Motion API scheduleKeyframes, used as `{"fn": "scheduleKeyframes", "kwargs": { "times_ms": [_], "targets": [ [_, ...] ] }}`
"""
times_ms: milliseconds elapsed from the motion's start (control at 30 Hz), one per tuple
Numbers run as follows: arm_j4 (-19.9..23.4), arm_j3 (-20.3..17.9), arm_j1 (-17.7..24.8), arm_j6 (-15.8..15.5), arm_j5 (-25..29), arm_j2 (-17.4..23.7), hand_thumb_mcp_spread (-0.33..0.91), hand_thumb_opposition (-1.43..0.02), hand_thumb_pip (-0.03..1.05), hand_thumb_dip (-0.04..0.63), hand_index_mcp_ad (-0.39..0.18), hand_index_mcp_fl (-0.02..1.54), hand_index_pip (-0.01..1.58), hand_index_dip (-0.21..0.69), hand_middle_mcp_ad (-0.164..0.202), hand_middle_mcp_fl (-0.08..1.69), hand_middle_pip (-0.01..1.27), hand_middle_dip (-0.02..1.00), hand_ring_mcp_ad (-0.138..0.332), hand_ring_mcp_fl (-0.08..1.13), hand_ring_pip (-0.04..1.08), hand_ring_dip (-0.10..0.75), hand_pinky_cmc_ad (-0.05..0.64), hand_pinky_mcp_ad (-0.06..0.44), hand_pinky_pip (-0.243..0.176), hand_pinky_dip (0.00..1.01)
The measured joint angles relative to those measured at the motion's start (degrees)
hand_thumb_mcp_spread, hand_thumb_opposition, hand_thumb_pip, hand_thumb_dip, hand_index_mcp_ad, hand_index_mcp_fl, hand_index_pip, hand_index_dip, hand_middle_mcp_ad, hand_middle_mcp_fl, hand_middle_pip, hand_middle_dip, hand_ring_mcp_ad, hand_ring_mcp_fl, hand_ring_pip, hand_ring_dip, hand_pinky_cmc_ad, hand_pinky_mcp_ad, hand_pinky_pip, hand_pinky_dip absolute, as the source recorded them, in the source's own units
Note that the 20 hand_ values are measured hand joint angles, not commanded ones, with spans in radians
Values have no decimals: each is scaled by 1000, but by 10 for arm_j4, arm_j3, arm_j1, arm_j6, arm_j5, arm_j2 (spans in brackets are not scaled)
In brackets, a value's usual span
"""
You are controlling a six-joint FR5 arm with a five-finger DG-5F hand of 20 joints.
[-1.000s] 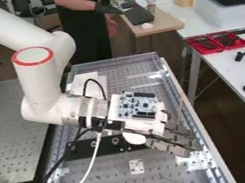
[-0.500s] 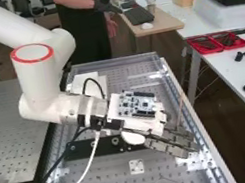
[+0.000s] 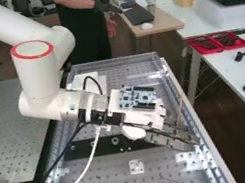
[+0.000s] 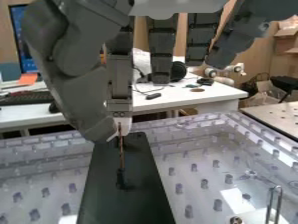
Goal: Grab the drill bit and place it in the clear container
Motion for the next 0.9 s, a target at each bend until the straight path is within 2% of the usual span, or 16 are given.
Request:
{"fn": "scheduleKeyframes", "kwargs": {
  "times_ms": [233, 533, 733, 900],
  "targets": [
    [12, -6, 1, -25, 2, 1, 471, -822, 644, 253, -157, 426, 1216, 169, 75, 237, 126, 204, 152, 51, 93, 14, 367, 134, -59, 185],
    [21, -2, -1, -21, 2, -6, 471, -822, 644, 253, -155, 426, 1215, 173, 66, 239, 124, 204, 152, 51, 93, 14, 367, 133, -63, 185],
    [29, -3, -1, -40, 0, -6, 471, -822, 644, 250, -155, 424, 1232, 169, 66, 239, 124, 204, 150, 51, 93, 14, 367, 136, -59, 185],
    [29, -4, -1, -37, -1, -5, 468, -824, 644, 250, -155, 424, 1232, 169, 66, 239, 126, 204, 150, 52, 93, 14, 367, 136, -59, 185]
  ]
}}
